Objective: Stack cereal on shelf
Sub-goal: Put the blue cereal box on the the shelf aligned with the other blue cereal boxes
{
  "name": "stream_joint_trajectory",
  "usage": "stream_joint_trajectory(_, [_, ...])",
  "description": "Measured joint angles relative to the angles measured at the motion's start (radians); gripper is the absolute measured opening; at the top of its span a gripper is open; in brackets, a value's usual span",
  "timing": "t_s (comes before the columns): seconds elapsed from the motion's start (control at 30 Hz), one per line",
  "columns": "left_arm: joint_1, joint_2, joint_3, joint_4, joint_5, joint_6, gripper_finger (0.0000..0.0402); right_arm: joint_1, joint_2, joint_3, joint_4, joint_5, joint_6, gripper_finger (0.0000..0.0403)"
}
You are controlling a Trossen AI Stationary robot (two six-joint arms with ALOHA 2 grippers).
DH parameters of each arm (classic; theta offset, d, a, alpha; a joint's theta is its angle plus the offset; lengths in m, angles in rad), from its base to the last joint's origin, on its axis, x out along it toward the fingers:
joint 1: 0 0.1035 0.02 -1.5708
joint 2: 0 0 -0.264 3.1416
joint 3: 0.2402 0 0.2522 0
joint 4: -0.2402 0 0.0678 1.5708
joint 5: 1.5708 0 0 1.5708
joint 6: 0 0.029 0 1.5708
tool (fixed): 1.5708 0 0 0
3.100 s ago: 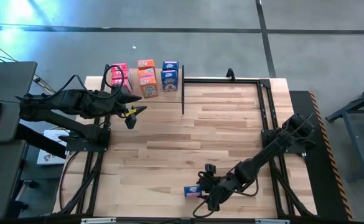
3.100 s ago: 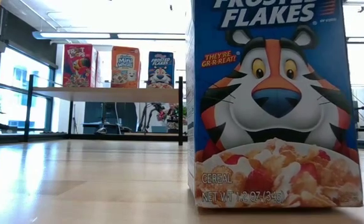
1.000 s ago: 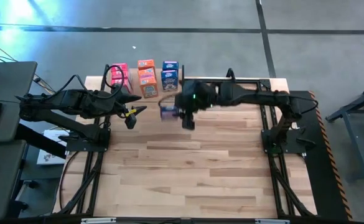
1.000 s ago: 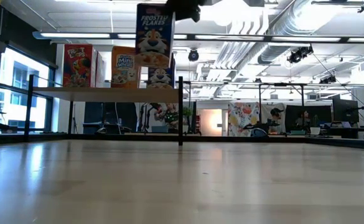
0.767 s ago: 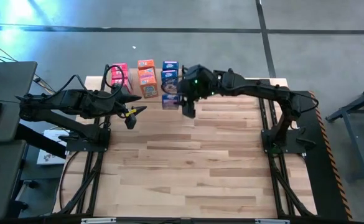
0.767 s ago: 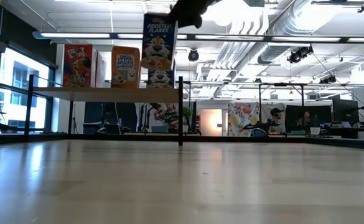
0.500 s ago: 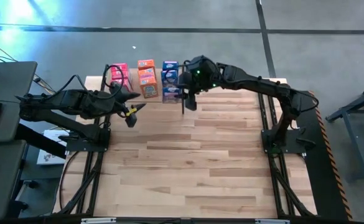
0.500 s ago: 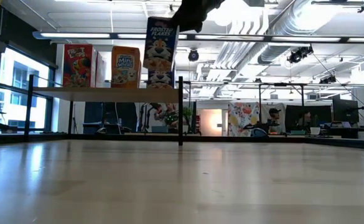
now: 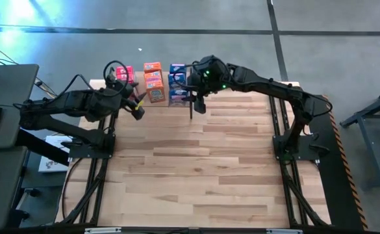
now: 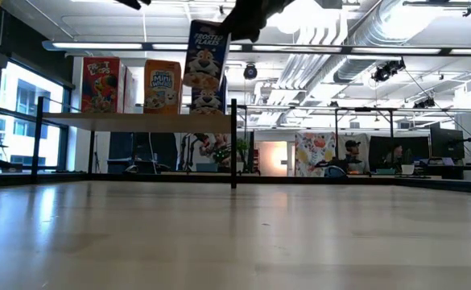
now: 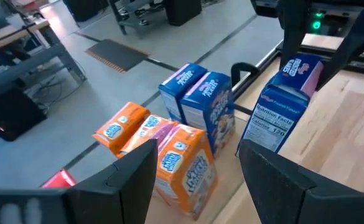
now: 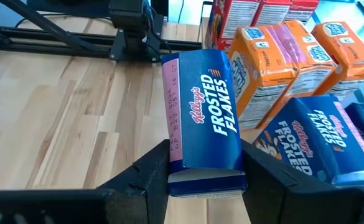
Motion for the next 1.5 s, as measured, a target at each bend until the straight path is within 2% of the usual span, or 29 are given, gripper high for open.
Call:
stream_joint_trajectory(0.47, [0.009,0.000,0.000,0.000,0.019,0.007,0.0218,-0.004,0.045,-0.003,-0.004,0.028,-0.002,0.0153])
stream_joint_trajectory(0.93, [0.009,0.000,0.000,-0.001,0.144,0.007,0.0218,-0.029,0.071,-0.002,-0.004,0.045,-0.004,0.0153])
stream_joint_trajectory(1.5, [0.008,0.000,0.000,-0.001,0.145,0.007,0.0218,-0.042,0.078,-0.002,0.011,0.055,-0.008,0.0153])
